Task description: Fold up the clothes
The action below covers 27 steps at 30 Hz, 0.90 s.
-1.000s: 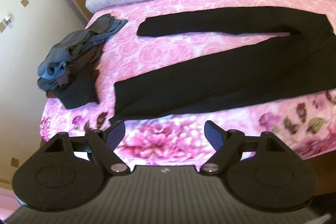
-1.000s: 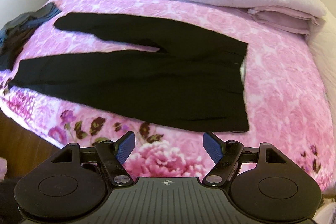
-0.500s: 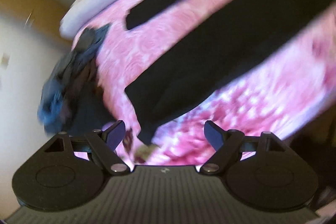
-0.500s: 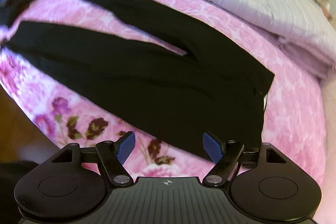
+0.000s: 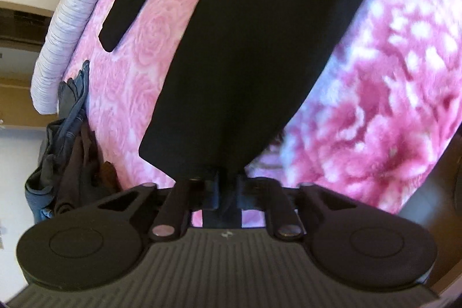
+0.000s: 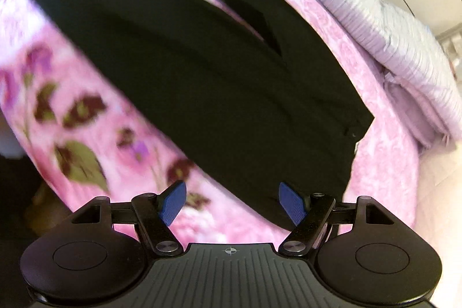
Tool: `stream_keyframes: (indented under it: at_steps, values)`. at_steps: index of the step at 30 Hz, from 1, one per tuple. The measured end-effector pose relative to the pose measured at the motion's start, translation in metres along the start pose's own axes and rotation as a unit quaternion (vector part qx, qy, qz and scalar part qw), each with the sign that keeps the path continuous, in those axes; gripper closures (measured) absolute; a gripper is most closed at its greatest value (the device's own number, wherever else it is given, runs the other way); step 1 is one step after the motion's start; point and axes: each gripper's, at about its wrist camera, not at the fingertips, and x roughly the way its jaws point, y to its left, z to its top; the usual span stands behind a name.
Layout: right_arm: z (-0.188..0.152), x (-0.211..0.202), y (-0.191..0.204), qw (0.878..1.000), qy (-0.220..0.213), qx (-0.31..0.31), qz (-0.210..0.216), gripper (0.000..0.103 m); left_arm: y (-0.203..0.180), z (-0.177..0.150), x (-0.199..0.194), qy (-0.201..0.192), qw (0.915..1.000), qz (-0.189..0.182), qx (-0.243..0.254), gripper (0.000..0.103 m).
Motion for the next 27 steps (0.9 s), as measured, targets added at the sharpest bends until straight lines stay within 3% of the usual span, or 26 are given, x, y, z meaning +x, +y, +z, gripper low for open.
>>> stream_keyframes:
  at_steps: [5,9,14,20,23,27]
  values:
    - [-0.041,0.031,0.005,0.993,0.005,-0.115,-0.037,0.028,0.017,0.011,0.005,0.024,0.9986,-0.025,-0.041,0.099]
    - [-0.075,0.068,-0.012,0.983,0.014,-0.165,-0.086,0.029,0.019,0.023,0.009,0.047,0.9979,-0.019,-0.041,0.099]
    - [-0.113,0.122,-0.041,0.971,0.022,-0.201,-0.131,0.041,0.013,0.035,0.016,0.072,0.9972,0.000,-0.020,0.098]
    - [-0.144,0.159,-0.045,0.944,-0.021,-0.289,-0.160,0.053,0.005,0.045,0.025,0.090,0.9955,0.029,-0.002,0.097]
    - [-0.149,0.168,-0.052,0.937,-0.013,-0.312,-0.159,0.089,0.004,0.052,0.028,0.096,0.9946,0.039,0.006,0.099]
    - [-0.143,0.157,-0.077,0.953,-0.015,-0.277,-0.122,0.101,0.015,0.061,0.019,0.100,0.9940,0.042,0.014,0.101]
